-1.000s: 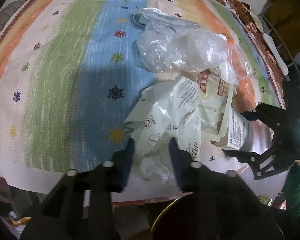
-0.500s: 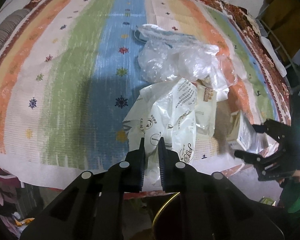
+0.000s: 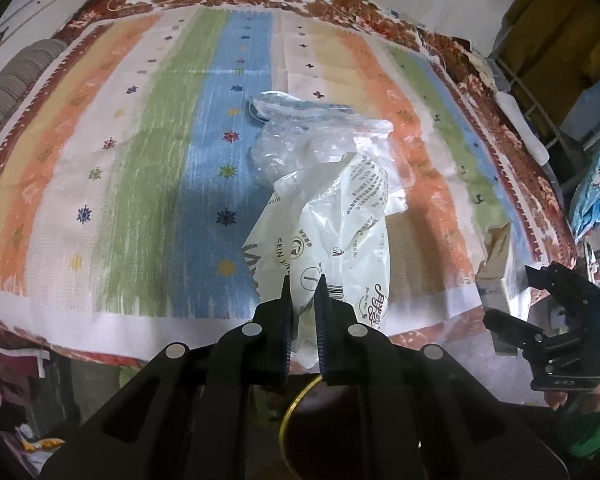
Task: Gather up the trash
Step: 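Carry the bag and box over the bin and open both tools to drop them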
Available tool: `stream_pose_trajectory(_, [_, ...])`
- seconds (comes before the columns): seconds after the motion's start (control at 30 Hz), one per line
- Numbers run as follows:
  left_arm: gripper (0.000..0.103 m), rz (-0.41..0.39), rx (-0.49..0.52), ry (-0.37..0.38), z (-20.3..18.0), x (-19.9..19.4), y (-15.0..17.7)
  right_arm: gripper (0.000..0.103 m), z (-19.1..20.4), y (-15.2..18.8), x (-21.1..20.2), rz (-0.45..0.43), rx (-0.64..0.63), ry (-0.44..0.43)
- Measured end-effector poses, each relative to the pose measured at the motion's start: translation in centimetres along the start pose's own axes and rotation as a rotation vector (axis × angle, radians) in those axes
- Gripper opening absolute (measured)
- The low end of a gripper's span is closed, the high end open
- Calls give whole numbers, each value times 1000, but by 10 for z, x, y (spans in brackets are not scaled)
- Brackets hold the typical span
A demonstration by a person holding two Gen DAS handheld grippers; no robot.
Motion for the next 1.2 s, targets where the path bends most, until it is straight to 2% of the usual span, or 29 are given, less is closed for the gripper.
stream_pose_trajectory(0.13, [9, -28, 11, 29, -10, -14, 6, 72, 13, 9, -18, -47, 17, 32])
stream_pose_trajectory(0.37, [9, -75, 11, 91, -23, -38, 22, 72, 32, 24, -50, -152, 65, 33])
stream_pose_trajectory(0.43, [9, -91, 12, 87, -26, -44, 28, 72, 37, 32, -57, -175, 78, 24])
stream_pose_trajectory(0.57, [9, -101, -5, 103, -29, -51, 40, 72, 43, 47, -66, -199, 94, -2])
stream_pose_trajectory(0.8, [9, -138, -48, 148, -38, -66, 71, 72, 47, 66, -74, -222, 106, 10])
stream_pose_trajectory(1.2, [9, -160, -49, 116, -42, -73, 118, 72, 60, 110, -82, -241, 160, -30])
Point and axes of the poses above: each gripper's, at about its wrist camera, not at the fingertips, and x roughly the way its jaws point, z to its left, y to its underside, the point moved 3 cm from there along x, roughly the way its jaws point, and after that the axes turned 1 degree about -y, right-handed, at the moved point
